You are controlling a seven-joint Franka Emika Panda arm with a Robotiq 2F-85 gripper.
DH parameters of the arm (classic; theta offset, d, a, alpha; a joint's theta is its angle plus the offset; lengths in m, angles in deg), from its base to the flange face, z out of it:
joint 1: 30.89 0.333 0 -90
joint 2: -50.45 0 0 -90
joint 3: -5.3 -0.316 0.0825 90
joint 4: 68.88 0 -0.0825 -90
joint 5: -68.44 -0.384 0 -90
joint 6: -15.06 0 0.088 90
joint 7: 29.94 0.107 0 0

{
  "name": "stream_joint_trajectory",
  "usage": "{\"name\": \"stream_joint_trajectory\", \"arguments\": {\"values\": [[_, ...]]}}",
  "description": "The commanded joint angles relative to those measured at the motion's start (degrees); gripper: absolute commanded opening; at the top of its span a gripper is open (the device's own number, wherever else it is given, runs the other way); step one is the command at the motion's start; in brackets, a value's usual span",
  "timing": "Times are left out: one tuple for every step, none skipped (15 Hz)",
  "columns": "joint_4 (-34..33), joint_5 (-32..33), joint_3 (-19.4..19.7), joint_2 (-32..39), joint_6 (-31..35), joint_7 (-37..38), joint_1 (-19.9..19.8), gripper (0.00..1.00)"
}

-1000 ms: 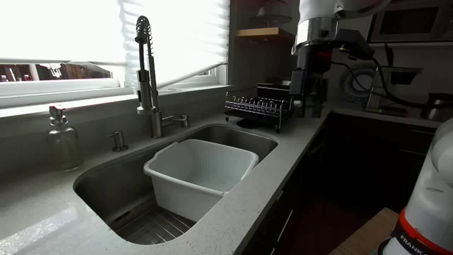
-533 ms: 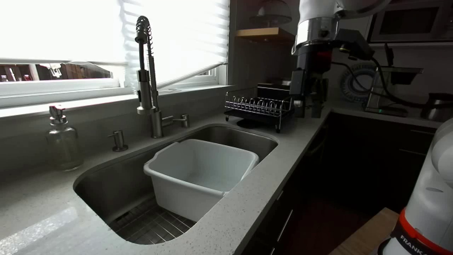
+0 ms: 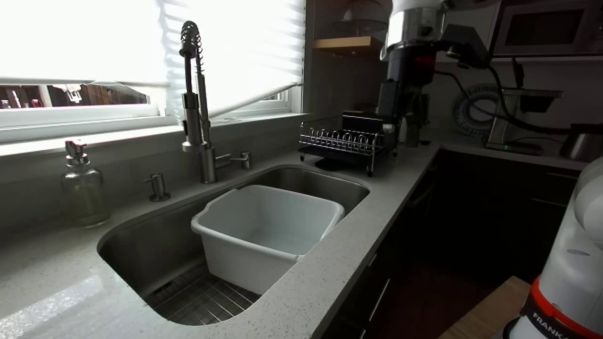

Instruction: Push the faucet to the right

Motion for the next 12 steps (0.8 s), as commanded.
{"name": "stream_joint_trajectory", "arguments": {"values": [[-11.4,-2.1,-7.7,5.4,-3.3,7.6,1.3,1.00],[-14.6,-1.3,-10.4,6.8,-2.6,10.6,0.8,1.00],[-17.7,-0.8,-13.2,8.5,-2.0,14.9,0.0,1.00],[-20.2,-0.6,-15.1,9.8,-1.2,18.1,-0.7,1.00],[-22.8,-0.1,-17.3,11.7,-0.1,22.4,-1.7,1.00],[-25.1,0.2,-18.8,13.2,0.3,25.3,-2.1,1.00],[-26.9,1.2,-20.5,14.8,3.1,27.5,-2.7,1.00],[-28.4,1.8,-21.4,16.6,5.8,28.3,-2.8,1.00],[-29.9,3.3,-22.7,18.5,9.1,29.9,-3.4,1.00],[-30.7,5.8,-23.9,19.9,13.3,31.5,-4.1,1.00],[-30.6,8.7,-24.8,21.6,20.1,31.0,-4.4,1.00],[-30.8,10.2,-24.7,23.4,24.6,29.8,-3.9,1.00]]}}
